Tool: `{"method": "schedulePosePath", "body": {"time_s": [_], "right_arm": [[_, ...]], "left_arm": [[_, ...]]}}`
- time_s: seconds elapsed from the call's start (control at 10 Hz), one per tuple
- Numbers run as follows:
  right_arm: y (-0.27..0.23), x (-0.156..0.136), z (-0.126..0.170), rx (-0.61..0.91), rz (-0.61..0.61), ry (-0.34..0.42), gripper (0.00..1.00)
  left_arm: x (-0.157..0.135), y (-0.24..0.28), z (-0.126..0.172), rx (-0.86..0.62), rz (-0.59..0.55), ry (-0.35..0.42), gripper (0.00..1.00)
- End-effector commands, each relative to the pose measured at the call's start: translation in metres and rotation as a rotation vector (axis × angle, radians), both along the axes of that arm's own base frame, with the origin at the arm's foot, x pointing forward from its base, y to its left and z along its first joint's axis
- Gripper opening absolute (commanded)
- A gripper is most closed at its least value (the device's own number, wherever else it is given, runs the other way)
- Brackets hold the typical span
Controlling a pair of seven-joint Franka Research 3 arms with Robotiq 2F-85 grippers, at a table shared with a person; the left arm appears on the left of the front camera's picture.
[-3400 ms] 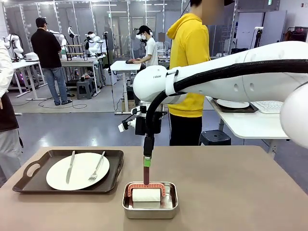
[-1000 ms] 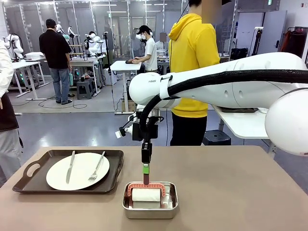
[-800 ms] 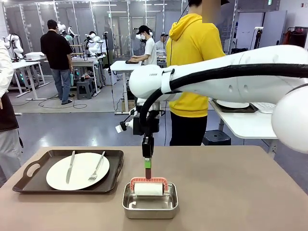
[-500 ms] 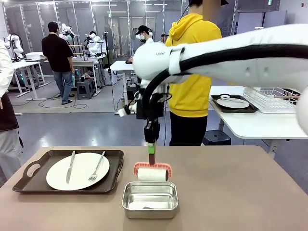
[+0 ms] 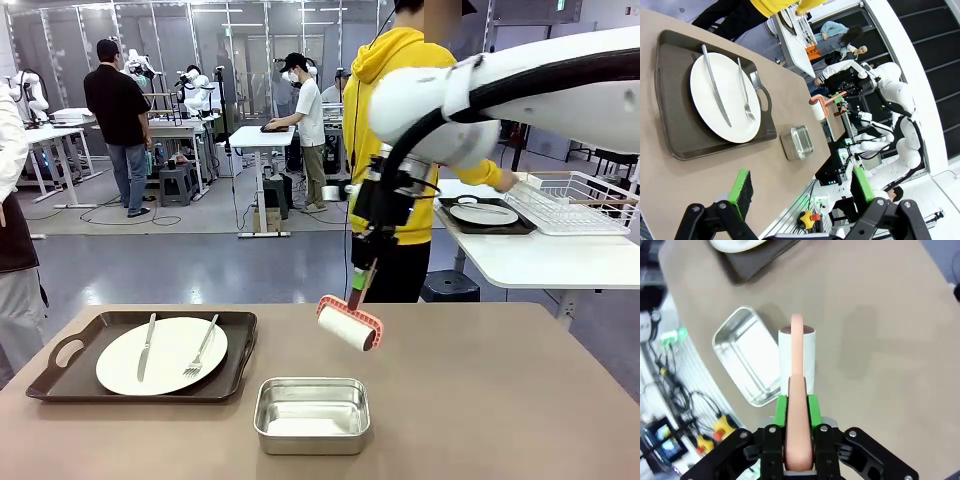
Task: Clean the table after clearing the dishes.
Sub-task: When the left (or right) Handle tray is removed, use the left hand (or right hand) to clean the left (or right) side of the table with the Lint Roller.
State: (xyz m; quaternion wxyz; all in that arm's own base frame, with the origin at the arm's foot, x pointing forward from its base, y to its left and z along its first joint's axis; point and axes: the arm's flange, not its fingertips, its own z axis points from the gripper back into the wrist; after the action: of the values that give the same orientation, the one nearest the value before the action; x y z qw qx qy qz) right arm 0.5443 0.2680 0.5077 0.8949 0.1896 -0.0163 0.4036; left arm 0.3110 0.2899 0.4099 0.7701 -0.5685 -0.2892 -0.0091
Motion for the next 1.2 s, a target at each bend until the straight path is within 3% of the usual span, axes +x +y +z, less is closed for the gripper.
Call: {"method": "schedulePosePath", "body": {"time_s": [0.0,0.2,0.5,0.6,1.1], "right_arm": [[-0.024,-0.023,-0.022,0.077,-0.237,-0.030,0.00],[-0.047,-0.017,-0.034,0.118,-0.426,0.028,0.00],[-0.070,-0.011,-0.043,0.022,-0.640,0.011,0.00],[-0.066,-0.002,-0.042,0.090,-0.479,0.034,0.00],[-0.066,-0.002,-0.042,0.090,-0.479,0.034,0.00]], "left_arm": [[-0.002,0.001,0.001,0.002,0.003,-0.006,1.00],[-0.002,0.001,0.001,0.002,0.003,-0.006,1.00],[-0.002,0.001,0.001,0.002,0.003,-0.006,1.00],[-0.002,0.001,0.001,0.002,0.003,-0.006,1.00],[-0.002,0.001,0.001,0.002,0.003,-0.006,1.00]]}}
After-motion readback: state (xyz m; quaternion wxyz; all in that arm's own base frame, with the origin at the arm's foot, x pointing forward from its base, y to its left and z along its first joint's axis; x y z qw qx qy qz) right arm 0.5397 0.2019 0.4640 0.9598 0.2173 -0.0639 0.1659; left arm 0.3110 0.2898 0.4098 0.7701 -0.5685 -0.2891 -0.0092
